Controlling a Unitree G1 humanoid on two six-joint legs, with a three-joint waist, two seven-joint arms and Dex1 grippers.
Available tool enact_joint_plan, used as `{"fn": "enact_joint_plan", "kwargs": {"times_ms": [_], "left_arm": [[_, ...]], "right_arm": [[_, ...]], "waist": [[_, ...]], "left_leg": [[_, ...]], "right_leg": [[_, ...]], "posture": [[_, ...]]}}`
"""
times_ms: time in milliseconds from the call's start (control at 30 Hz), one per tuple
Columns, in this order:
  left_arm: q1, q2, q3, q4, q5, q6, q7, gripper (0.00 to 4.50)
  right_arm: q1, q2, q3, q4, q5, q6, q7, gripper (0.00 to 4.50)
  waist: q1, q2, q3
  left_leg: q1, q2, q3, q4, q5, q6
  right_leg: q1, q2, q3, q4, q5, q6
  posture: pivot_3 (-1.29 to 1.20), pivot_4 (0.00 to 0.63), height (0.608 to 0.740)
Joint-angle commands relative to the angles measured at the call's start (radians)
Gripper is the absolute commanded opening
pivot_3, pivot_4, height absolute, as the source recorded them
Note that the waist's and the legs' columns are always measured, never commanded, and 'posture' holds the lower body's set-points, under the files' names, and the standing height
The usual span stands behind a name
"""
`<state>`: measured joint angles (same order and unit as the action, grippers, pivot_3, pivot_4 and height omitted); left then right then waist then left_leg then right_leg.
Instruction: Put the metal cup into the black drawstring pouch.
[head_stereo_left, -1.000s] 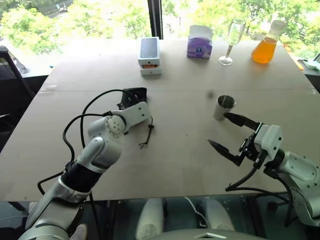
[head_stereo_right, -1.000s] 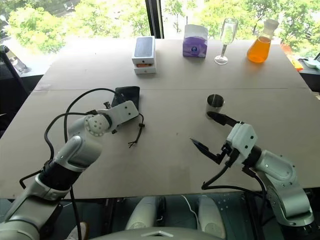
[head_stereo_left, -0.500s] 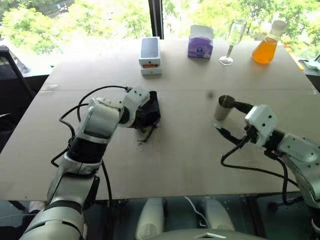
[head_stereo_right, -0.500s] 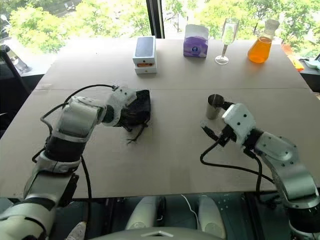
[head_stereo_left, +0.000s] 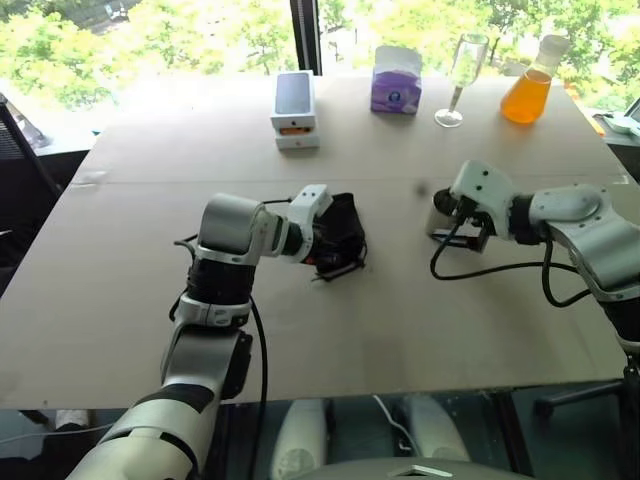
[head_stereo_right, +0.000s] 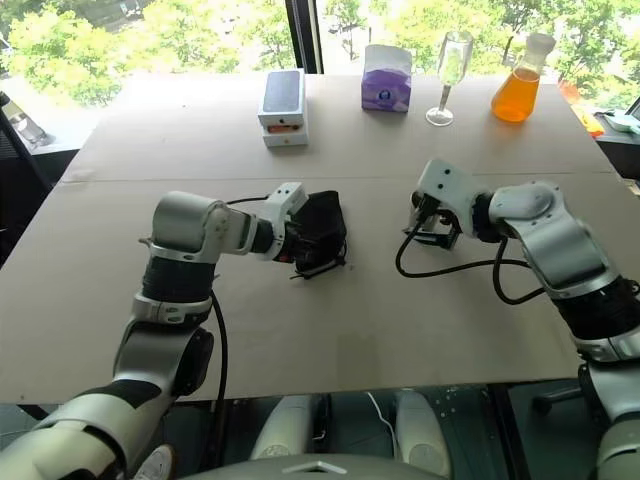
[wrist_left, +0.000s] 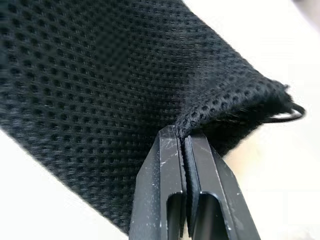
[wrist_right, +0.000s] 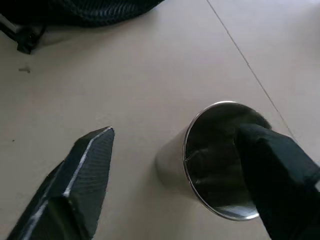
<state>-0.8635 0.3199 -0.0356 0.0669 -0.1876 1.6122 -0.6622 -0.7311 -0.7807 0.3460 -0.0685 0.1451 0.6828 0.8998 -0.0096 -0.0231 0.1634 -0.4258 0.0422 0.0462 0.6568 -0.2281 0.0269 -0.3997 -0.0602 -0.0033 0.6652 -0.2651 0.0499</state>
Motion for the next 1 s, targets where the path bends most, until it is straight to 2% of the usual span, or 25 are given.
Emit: {"fn": "enact_joint_plan", "kwargs": {"times_ms": [33,100,133,167,200,267,333,400,467,533,667,867,1000], "left_arm": [[-0.029,-0.048,0.098,-0.032,-0.013,0.002,0.115,0.0],[-0.054,-0.162,0.301,-0.016,0.006,0.002,0.227,0.0],[-0.066,-0.196,0.368,-0.002,0.002,0.002,0.271,0.0],[-0.085,-0.238,0.447,0.013,-0.005,0.002,0.32,0.0],[-0.113,-0.292,0.544,0.025,0.006,0.002,0.391,0.0],[-0.141,-0.32,0.614,0.049,-0.035,0.002,0.463,0.0],[-0.159,-0.302,0.626,0.09,-0.112,0.002,0.524,0.0],[-0.207,-0.288,0.692,0.166,-0.18,0.002,0.619,0.0],[-0.248,-0.25,0.728,0.254,-0.267,0.002,0.719,0.0],[-0.254,-0.186,0.681,0.317,-0.378,0.002,0.785,0.0],[-0.272,-0.078,0.599,0.451,-0.588,0.002,0.905,0.0],[-0.323,0.034,0.424,0.61,-0.879,0.002,1.01,0.0],[-0.326,0.075,0.32,0.641,-1.002,0.002,1.046,0.0]], "right_arm": [[-0.05,0.002,0.032,0.043,-0.053,-0.054,0.052,2.36],[-0.051,0.004,0.041,0.058,-0.07,-0.068,0.067,1.25],[-0.05,0.006,0.041,0.063,-0.077,-0.072,0.069,1.03],[-0.046,0.009,0.036,0.066,-0.083,-0.079,0.067,0.38],[-0.041,0.013,0.025,0.067,-0.087,-0.081,0.059,0.1],[-0.019,0.025,-0.027,0.047,-0.065,-0.061,0.034,0.1],[0.022,0.052,-0.117,-0.027,0.016,0.007,0.018,0.1],[0.096,0.116,-0.216,-0.153,0.105,0.101,-0.037,0.1],[0.206,0.249,-0.31,-0.29,0.207,0.171,-0.133,0.1],[0.274,0.37,-0.36,-0.366,0.25,0.228,-0.235,0.1],[0.322,0.598,-0.386,-0.394,0.31,0.217,-0.384,0.1],[0.312,0.783,-0.358,-0.26,0.318,0.108,-0.473,0.1],[0.308,0.836,-0.34,-0.194,0.338,0.071,-0.465,0.1]], "waist": [[0.001,0.0,0.0],[0.004,0.0,0.0],[0.006,0.0,0.0],[0.007,0.0,0.0],[0.007,0.0,0.0],[0.005,-0.001,0.0],[0.003,-0.001,0.0],[0.005,-0.001,0.001],[0.005,-0.003,0.0],[-0.003,-0.003,0.0],[-0.005,-0.003,0.001],[0.003,-0.004,0.001],[-0.005,-0.004,0.001]], "left_leg": [[-0.002,0.0,0.0,0.001,0.001,-0.001],[-0.009,-0.001,0.0,0.004,0.002,-0.003],[-0.009,-0.001,0.0,0.005,0.002,-0.003],[-0.01,-0.001,-0.001,0.007,0.002,-0.003],[-0.011,-0.001,-0.001,0.007,0.002,-0.003],[-0.011,-0.001,-0.002,0.009,0.002,-0.003],[-0.009,-0.001,-0.002,0.009,0.002,-0.003],[-0.009,-0.001,-0.002,0.009,0.002,-0.003],[-0.009,-0.001,-0.003,0.009,0.002,-0.003],[-0.009,0.0,-0.003,0.009,0.002,-0.003],[-0.007,-0.001,-0.001,0.01,0.002,-0.004],[-0.008,-0.003,-0.003,0.011,0.002,-0.004],[-0.007,-0.003,-0.002,0.01,0.002,-0.004]], "right_leg": [[-0.002,0.0,0.0,0.001,0.0,0.0],[-0.007,-0.001,0.0,0.003,0.0,0.0],[-0.008,-0.002,0.0,0.004,0.0,0.0],[-0.008,-0.002,-0.001,0.005,0.0,0.0],[-0.008,-0.002,-0.002,0.005,0.0,0.0],[-0.008,-0.002,-0.002,0.006,0.0,0.001],[-0.008,-0.002,-0.001,0.009,0.0,0.001],[-0.008,-0.002,-0.001,0.01,0.0,0.0],[-0.008,-0.002,-0.002,0.012,0.0,0.0],[-0.009,-0.002,-0.002,0.013,0.0,0.0],[-0.009,-0.004,0.0,0.016,0.001,0.001],[-0.009,-0.005,-0.001,0.018,0.001,0.001],[-0.01,-0.005,0.0,0.016,0.001,0.002]], "posture": [[0.0,0.15,0.74],[0.0,0.15,0.74],[0.0,0.15,0.74],[0.0,0.15,0.74],[0.0,0.15,0.74],[0.0,0.15,0.74],[0.0,0.15,0.74],[0.0,0.15,0.74],[0.0,0.15,0.74],[0.0,0.15,0.74],[0.0,0.15,0.74],[0.0,0.15,0.74],[0.0,0.15,0.74]]}}
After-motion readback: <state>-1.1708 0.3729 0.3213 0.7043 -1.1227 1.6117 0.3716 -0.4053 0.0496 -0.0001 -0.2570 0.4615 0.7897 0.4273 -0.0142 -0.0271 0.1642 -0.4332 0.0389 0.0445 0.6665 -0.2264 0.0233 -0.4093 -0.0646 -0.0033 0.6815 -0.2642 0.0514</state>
